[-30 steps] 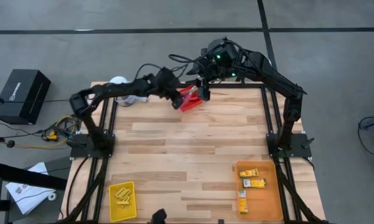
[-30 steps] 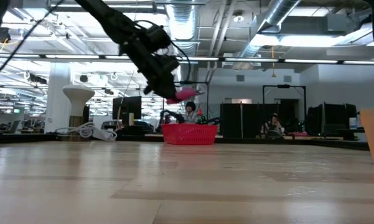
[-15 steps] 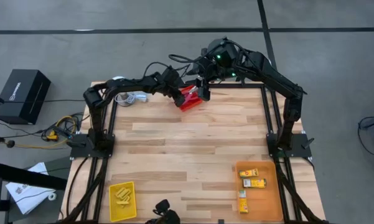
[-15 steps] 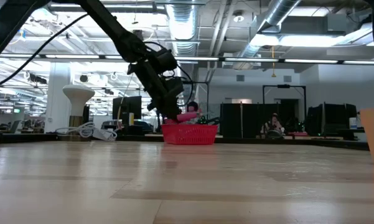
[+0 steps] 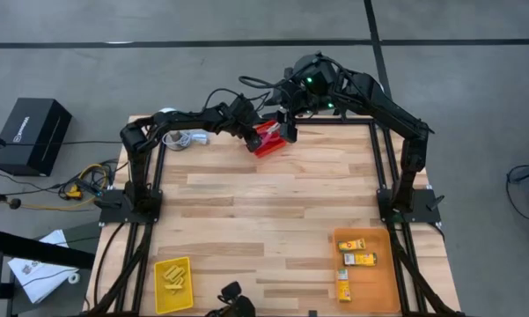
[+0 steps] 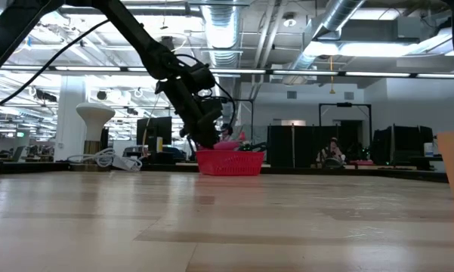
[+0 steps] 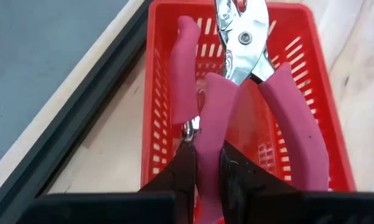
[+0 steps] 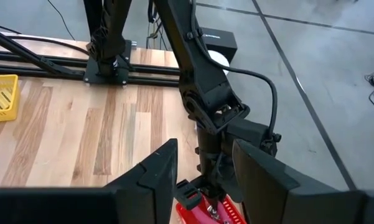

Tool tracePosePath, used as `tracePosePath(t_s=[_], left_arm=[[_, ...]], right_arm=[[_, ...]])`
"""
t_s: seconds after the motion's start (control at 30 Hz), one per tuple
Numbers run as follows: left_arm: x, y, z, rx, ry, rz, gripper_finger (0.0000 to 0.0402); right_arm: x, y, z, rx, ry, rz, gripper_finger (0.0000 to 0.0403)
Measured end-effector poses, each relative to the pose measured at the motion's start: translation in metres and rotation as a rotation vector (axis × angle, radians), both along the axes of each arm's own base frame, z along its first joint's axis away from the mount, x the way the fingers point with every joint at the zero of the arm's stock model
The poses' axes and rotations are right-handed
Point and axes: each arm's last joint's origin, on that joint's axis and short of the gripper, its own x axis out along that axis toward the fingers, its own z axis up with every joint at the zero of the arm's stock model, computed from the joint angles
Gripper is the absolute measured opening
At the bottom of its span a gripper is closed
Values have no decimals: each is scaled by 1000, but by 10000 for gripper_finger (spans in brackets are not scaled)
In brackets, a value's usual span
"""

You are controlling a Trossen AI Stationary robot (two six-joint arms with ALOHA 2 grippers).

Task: Pick & Place School Supplies
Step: Put the pink hole puncher into the red bin, then return to Home Position

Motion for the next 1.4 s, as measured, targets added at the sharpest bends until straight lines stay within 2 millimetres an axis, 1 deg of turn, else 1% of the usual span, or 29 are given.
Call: tracePosePath(t_s=[0.1,0.3,0.47,0.57,0.63,0.7,0.77,0.87,0.97,1.03,1.1,1.23,1.33,1.4], left_arm=[[1,-1,0,-13,-15,-17,45],[3,-3,1,-31,-35,-44,122],[3,-4,2,-44,-43,-27,162],[1,-5,11,-33,-64,-23,172],[0,-6,24,-9,-98,-25,173],[-4,-9,43,11,-142,-30,172],[-9,-13,67,41,-207,-27,169],[-23,-24,114,84,-350,-16,165],[-45,-41,166,125,-522,-7,160],[-64,-55,198,155,-618,3,158],[-86,-70,226,191,-704,1,155],[-135,-106,273,267,-867,-7,151],[-170,-132,297,294,-971,-12,147],[-193,-149,305,281,-1010,-11,145]], right_arm=[[0,0,0,-1,-5,1,147],[0,0,0,-1,-4,2,158],[0,0,0,-1,-4,2,166],[0,0,0,-1,-4,2,168],[0,0,0,-1,-4,1,169],[1,0,1,-3,-8,1,168],[1,0,3,-10,-29,1,167],[-2,1,13,-44,-99,9,166],[-8,6,28,-59,-196,25,167],[-13,8,39,-45,-280,52,168],[-22,13,49,-6,-332,88,168],[-50,23,72,73,-434,188,164],[-71,27,85,130,-484,258,158],[-83,33,92,158,-512,290,154]])
